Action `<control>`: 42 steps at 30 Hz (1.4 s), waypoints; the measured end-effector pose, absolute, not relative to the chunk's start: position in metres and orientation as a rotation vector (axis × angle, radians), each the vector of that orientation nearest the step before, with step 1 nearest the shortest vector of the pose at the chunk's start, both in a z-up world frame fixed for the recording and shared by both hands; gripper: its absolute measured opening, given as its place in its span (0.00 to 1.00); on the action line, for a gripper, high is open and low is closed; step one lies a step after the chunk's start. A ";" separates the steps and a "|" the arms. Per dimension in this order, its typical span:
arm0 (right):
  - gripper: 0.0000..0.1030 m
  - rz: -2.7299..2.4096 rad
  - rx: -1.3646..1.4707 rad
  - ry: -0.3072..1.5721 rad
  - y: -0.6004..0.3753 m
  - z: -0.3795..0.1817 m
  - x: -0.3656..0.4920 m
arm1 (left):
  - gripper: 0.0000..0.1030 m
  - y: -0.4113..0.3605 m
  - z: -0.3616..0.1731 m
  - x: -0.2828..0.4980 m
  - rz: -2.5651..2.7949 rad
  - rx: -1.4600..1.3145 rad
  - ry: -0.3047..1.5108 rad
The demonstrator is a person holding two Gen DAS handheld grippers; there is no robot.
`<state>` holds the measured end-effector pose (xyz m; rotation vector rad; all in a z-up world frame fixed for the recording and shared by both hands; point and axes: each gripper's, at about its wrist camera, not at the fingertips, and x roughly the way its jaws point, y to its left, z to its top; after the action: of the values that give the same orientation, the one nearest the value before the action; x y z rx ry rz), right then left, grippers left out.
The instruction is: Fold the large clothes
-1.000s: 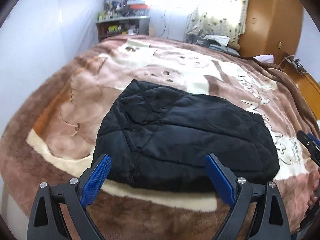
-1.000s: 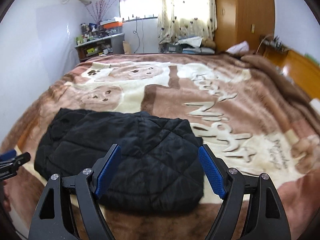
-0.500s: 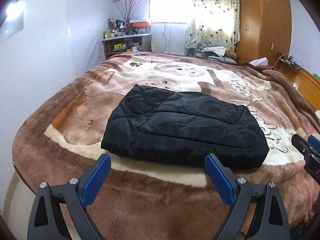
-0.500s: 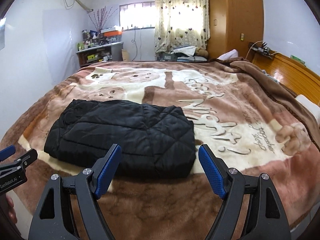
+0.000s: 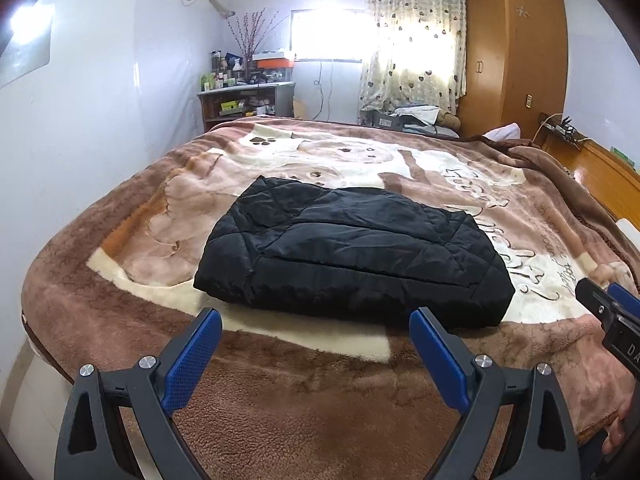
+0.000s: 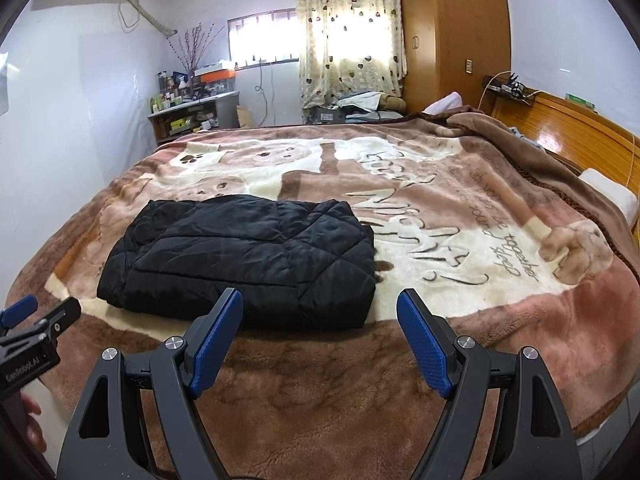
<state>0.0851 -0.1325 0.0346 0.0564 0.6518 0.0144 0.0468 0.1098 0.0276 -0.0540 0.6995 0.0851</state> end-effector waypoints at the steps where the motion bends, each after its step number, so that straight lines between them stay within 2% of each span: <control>1: 0.77 0.011 0.057 0.650 -0.132 0.034 0.084 | 0.93 0.108 0.028 0.046 0.078 -0.050 0.701; 11: 0.77 0.022 0.039 0.653 -0.127 0.034 0.078 | 0.93 0.095 0.024 0.045 0.107 0.021 0.712; 42: 0.77 0.032 0.030 0.657 -0.128 0.035 0.079 | 0.93 0.093 0.024 0.043 0.084 -0.028 0.716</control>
<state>0.0791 -0.1277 0.0352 0.0302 0.6575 0.0322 0.0431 0.0932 0.0242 -0.0280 0.7157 0.0838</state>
